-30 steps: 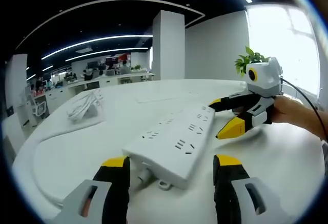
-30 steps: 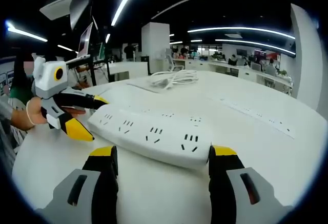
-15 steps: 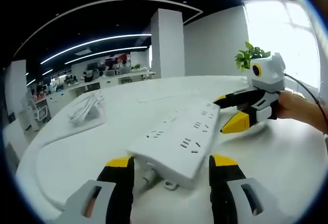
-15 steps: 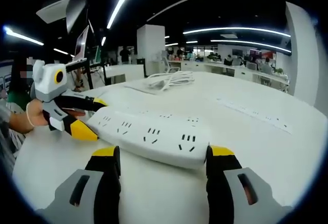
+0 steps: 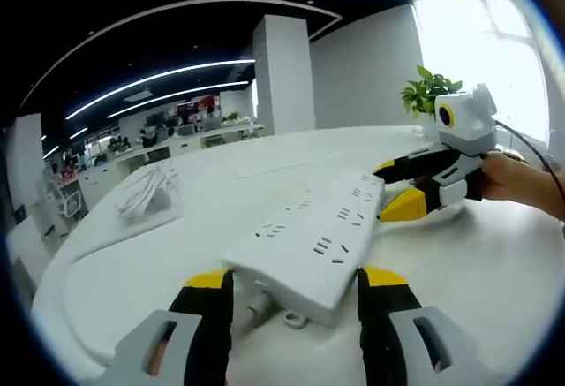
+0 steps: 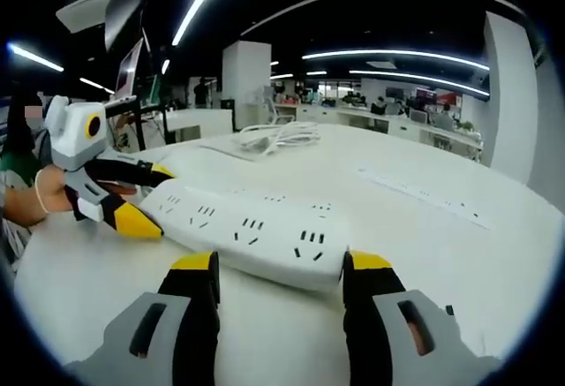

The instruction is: Straighten the power strip on the desk, plug the charger into it

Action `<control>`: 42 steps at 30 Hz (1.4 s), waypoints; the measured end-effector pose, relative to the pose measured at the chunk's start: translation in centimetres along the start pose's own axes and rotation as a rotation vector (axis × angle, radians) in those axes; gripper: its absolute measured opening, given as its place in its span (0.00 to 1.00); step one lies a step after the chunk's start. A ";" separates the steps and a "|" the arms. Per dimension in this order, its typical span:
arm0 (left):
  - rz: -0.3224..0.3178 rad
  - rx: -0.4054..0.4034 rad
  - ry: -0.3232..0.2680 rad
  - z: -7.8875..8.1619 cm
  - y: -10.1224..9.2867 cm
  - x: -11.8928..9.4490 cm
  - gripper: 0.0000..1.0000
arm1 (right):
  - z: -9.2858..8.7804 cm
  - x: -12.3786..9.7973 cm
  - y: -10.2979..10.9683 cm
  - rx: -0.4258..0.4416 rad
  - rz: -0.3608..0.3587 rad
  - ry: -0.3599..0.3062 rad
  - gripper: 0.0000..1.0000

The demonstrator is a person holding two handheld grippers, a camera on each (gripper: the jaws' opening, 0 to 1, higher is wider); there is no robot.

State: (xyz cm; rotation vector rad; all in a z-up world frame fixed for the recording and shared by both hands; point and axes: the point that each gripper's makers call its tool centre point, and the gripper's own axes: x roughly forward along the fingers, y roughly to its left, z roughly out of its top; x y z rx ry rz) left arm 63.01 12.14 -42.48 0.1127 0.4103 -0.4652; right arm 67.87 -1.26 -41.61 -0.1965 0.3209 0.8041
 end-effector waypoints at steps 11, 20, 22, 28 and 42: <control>-0.021 0.022 0.006 0.1 0.2 0.3 0.58 | 0.0 -0.2 -0.3 0.008 -0.017 -0.003 0.53; -0.056 0.044 0.011 0.2 0.2 0.8 0.58 | -0.2 -0.7 -0.3 0.024 -0.065 -0.003 0.53; -0.071 0.050 0.013 0.3 0.4 0.9 0.58 | -0.3 -0.8 -0.3 0.032 -0.077 -0.002 0.52; -0.100 0.064 0.016 0.4 0.2 1.3 0.58 | -0.4 -1.2 -0.4 0.055 -0.115 0.004 0.52; -0.167 0.093 0.015 0.9 0.2 2.3 0.57 | -0.9 -2.0 -0.6 0.060 -0.211 0.028 0.50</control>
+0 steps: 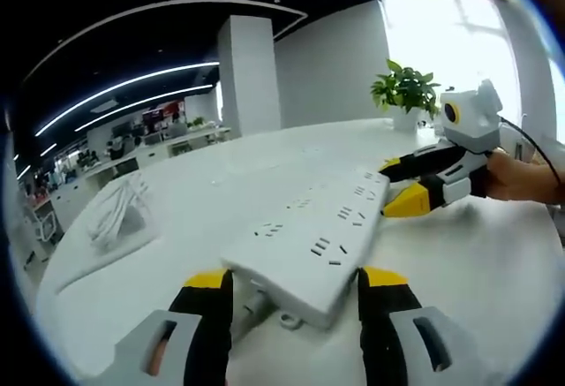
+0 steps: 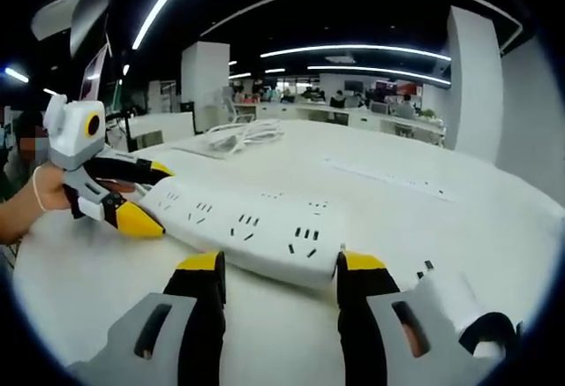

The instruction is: Straighten the power strip on the desk, plug the charger into it

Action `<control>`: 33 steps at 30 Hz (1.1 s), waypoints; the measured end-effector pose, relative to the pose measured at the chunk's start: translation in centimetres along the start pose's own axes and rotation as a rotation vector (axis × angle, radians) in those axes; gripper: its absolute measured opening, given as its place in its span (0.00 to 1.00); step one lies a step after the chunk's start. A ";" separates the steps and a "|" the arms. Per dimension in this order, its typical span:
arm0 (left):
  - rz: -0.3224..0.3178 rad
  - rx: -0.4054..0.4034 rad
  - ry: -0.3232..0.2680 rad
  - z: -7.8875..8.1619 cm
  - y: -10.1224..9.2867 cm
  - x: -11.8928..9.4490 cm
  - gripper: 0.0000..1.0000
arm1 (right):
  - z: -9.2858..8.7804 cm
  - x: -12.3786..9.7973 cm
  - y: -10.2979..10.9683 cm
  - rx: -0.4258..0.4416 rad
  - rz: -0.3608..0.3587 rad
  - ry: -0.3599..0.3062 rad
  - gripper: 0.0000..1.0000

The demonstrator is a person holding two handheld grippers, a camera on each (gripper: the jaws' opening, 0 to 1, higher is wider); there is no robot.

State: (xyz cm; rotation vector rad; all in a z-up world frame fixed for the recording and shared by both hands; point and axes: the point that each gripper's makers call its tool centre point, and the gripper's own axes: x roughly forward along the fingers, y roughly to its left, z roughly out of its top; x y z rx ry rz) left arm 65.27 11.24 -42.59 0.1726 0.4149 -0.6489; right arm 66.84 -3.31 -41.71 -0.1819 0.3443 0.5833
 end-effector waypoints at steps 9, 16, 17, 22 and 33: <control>-0.056 0.028 0.011 0.4 0.1 0.9 0.57 | -0.2 -0.6 -0.6 0.023 -0.047 0.006 0.46; -0.089 0.049 0.020 0.7 0.0 1.4 0.57 | -0.4 -1.1 -1.0 0.014 -0.086 0.017 0.44; -0.096 0.053 0.022 0.8 0.0 1.5 0.58 | -0.5 -1.1 -1.1 0.010 -0.092 0.020 0.44; -0.114 0.062 0.027 1.0 -0.1 2.0 0.58 | -0.5 -1.4 -1.3 0.017 -0.106 0.021 0.44; -0.144 0.090 0.058 1.3 -0.3 2.7 0.58 | -0.7 -1.8 -1.7 0.029 -0.130 0.021 0.43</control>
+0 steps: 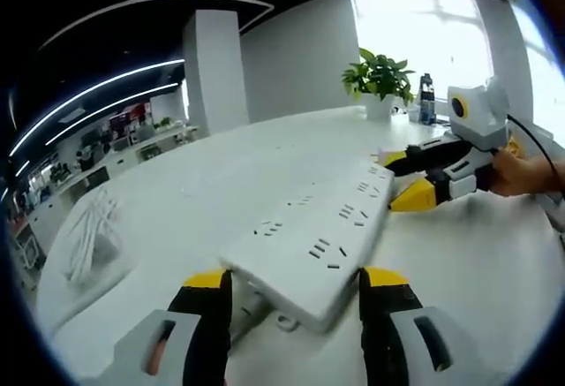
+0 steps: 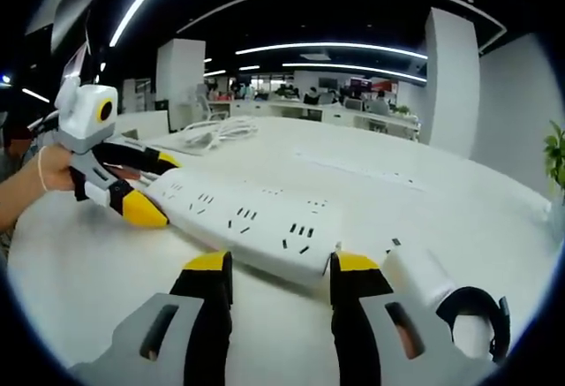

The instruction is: Straighten the power strip on the desk, plug the charger into it

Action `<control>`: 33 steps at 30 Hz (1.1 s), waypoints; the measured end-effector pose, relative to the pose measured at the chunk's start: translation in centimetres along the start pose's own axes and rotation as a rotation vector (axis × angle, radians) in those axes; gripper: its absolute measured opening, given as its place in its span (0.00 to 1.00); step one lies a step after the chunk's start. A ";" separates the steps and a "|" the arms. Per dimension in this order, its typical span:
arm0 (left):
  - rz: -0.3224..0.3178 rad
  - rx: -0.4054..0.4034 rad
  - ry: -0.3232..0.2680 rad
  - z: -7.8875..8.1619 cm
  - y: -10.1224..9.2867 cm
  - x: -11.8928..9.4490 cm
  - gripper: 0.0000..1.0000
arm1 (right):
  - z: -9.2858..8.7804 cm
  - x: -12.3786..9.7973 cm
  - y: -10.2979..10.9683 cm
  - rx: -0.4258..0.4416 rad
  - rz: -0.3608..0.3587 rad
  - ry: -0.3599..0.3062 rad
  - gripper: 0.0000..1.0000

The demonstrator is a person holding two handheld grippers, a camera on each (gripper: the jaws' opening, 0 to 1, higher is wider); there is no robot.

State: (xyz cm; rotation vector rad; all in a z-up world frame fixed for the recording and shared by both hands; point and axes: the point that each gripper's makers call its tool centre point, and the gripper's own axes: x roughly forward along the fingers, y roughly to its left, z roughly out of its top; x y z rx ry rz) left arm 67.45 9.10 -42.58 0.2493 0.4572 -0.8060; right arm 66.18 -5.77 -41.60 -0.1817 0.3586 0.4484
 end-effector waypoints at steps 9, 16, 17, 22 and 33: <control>-0.003 0.025 -0.003 0.2 0.1 0.7 0.59 | -0.1 -0.2 -0.5 0.004 -0.033 -0.002 0.38; -0.013 0.028 -0.009 0.3 0.0 1.0 0.59 | -0.3 -0.4 -0.7 0.007 -0.045 -0.003 0.38; -0.014 0.029 -0.009 0.4 -0.1 1.0 0.59 | -0.3 -0.5 -0.7 0.009 -0.047 -0.003 0.38; -0.020 0.030 -0.012 0.5 -0.1 1.3 0.59 | -0.5 -0.7 -0.7 0.009 -0.053 0.000 0.38; -0.025 0.019 -0.021 0.7 -0.3 1.7 0.59 | -0.7 -0.9 -1.0 0.005 -0.058 0.004 0.38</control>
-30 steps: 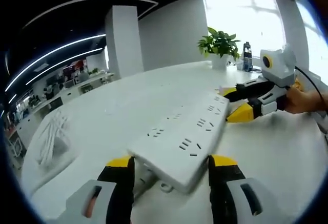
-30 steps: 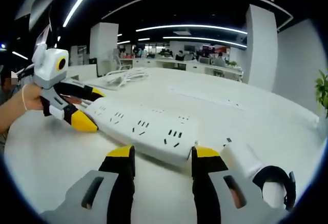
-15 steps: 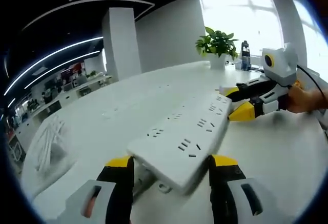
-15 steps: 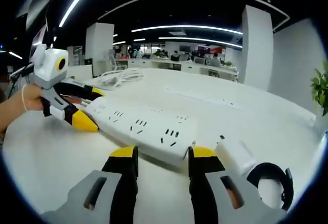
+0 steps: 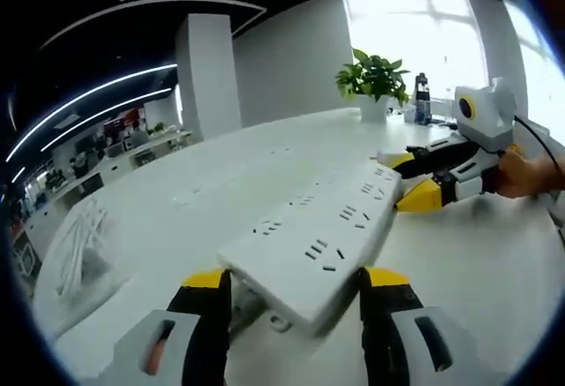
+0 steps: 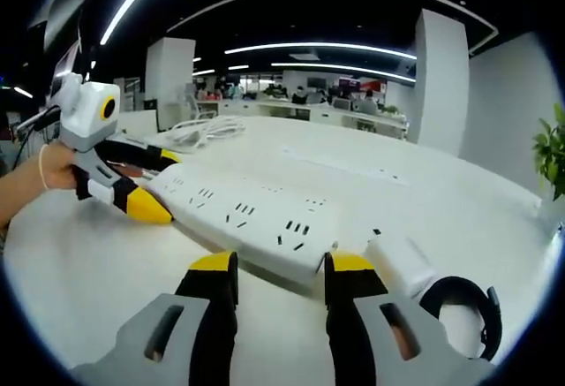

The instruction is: Straighten the power strip on the desk, plug the charger into it

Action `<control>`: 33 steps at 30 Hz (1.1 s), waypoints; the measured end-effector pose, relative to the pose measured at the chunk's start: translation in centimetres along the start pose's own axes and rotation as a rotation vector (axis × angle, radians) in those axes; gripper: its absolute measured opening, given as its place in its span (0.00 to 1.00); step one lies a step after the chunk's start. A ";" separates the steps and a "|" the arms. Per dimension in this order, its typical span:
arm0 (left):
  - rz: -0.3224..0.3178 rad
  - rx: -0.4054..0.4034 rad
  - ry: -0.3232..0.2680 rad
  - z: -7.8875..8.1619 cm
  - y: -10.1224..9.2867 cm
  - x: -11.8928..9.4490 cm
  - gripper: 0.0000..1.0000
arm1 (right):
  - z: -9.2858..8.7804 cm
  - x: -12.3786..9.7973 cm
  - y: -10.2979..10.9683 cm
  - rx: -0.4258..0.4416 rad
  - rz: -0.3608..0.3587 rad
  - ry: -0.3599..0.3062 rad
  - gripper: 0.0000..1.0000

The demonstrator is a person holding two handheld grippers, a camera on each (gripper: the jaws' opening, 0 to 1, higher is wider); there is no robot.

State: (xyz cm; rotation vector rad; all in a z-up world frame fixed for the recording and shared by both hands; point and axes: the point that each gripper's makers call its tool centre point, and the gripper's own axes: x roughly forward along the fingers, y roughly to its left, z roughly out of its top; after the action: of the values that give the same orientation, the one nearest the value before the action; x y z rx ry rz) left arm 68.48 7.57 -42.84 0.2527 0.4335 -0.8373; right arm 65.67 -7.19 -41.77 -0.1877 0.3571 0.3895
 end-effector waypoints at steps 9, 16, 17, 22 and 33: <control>0.001 -0.011 -0.005 0.0 -0.2 0.1 0.59 | -0.1 0.1 -0.4 0.011 -0.001 -0.004 0.36; 0.003 -0.019 -0.005 0.0 -0.1 0.1 0.58 | -0.2 0.1 -0.4 0.005 0.002 0.000 0.36; 0.004 -0.020 -0.005 0.0 -0.1 0.1 0.58 | -0.2 0.2 -0.4 0.006 0.003 -0.001 0.36; 0.007 -0.022 -0.004 0.0 0.0 0.1 0.58 | -0.2 0.3 -0.4 -0.006 0.006 0.006 0.36; 0.032 -0.047 0.009 -0.1 -0.1 -0.1 0.59 | -0.2 0.1 -0.5 -0.030 0.012 -0.002 0.40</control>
State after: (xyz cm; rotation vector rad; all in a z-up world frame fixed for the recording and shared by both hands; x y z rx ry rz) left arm 68.31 7.58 -42.85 0.2196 0.4559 -0.7941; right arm 65.88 -7.67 -41.97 -0.2144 0.3506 0.4066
